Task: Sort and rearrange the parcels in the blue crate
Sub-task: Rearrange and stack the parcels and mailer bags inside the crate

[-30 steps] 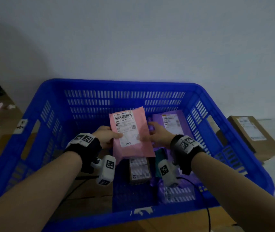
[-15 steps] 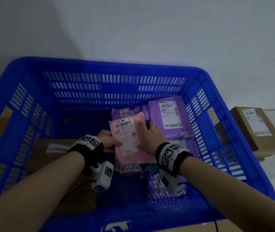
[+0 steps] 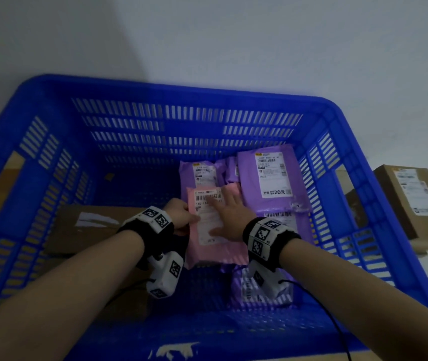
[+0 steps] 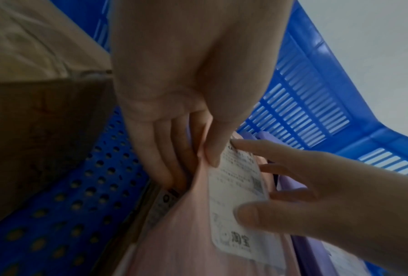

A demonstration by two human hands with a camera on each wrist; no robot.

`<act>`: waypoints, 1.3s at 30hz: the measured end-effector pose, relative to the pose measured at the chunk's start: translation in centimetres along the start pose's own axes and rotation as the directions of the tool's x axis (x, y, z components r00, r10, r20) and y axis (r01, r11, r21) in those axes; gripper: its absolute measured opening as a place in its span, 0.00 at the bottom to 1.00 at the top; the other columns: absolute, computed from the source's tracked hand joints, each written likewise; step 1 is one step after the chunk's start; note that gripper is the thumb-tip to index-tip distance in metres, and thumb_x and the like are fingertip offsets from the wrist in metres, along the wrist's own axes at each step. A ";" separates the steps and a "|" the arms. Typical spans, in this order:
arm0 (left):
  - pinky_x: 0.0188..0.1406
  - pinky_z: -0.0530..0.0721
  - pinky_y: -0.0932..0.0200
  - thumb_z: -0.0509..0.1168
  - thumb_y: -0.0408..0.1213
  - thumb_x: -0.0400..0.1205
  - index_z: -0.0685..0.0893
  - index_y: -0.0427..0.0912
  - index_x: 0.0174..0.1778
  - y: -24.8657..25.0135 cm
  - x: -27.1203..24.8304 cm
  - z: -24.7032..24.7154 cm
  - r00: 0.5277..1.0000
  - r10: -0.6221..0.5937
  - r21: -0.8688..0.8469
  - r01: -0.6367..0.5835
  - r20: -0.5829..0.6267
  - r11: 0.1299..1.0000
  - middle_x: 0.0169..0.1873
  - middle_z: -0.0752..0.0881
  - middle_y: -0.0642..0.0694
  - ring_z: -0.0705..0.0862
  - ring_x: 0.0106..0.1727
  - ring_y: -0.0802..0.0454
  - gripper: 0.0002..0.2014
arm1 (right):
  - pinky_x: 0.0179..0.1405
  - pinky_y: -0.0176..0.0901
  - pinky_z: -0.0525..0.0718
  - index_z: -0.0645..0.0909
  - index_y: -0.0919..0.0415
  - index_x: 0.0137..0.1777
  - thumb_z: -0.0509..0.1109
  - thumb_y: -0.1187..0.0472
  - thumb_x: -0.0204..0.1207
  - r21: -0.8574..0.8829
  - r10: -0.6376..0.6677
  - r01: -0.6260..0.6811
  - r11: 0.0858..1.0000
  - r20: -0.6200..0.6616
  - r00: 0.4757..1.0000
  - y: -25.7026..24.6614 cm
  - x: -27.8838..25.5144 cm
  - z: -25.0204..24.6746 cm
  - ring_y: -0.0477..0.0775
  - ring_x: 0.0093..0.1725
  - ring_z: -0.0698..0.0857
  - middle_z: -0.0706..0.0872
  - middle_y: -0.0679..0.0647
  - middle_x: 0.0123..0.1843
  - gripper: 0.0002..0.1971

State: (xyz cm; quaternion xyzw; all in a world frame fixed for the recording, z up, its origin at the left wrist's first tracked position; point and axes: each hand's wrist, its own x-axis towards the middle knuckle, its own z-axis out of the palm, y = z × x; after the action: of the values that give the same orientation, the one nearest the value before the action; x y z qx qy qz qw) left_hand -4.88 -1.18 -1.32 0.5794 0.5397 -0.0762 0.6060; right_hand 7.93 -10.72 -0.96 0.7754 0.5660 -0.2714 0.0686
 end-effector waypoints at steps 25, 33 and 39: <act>0.58 0.80 0.50 0.65 0.44 0.82 0.74 0.33 0.70 -4.9 -5.6 -18.0 0.923 -0.104 0.323 0.233 -0.371 0.917 0.63 0.80 0.39 0.81 0.60 0.40 0.25 | 0.62 0.52 0.82 0.63 0.72 0.77 0.66 0.60 0.80 0.637 -0.045 -0.176 0.751 0.315 0.948 -13.1 2.4 -2.0 0.62 0.65 0.79 0.73 0.67 0.74 0.29; 0.48 0.74 0.51 0.59 0.40 0.85 0.80 0.38 0.46 -6.1 -3.5 -18.5 0.908 -0.129 0.324 0.271 -0.398 0.907 0.40 0.78 0.40 0.72 0.35 0.48 0.10 | 0.31 0.41 0.81 0.70 0.66 0.74 0.70 0.63 0.77 0.757 -0.003 -0.420 0.500 0.486 0.874 -14.1 3.2 0.1 0.53 0.46 0.81 0.79 0.59 0.60 0.26; 0.26 0.62 0.59 0.53 0.35 0.88 0.68 0.40 0.33 -4.7 -5.2 -16.9 0.891 -0.146 0.306 0.296 -0.430 0.905 0.29 0.65 0.43 0.63 0.27 0.51 0.15 | 0.60 0.56 0.83 0.68 0.67 0.75 0.68 0.63 0.78 0.791 0.056 -0.468 0.395 0.487 0.871 -13.4 3.4 0.0 0.62 0.63 0.81 0.78 0.63 0.68 0.26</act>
State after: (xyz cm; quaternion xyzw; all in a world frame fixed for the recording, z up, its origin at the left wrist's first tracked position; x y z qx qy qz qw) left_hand -19.96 7.83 3.88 0.6182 0.6910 -0.1252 0.3531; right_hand -3.66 -3.21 0.04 0.7039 0.1784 -0.6586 -0.1974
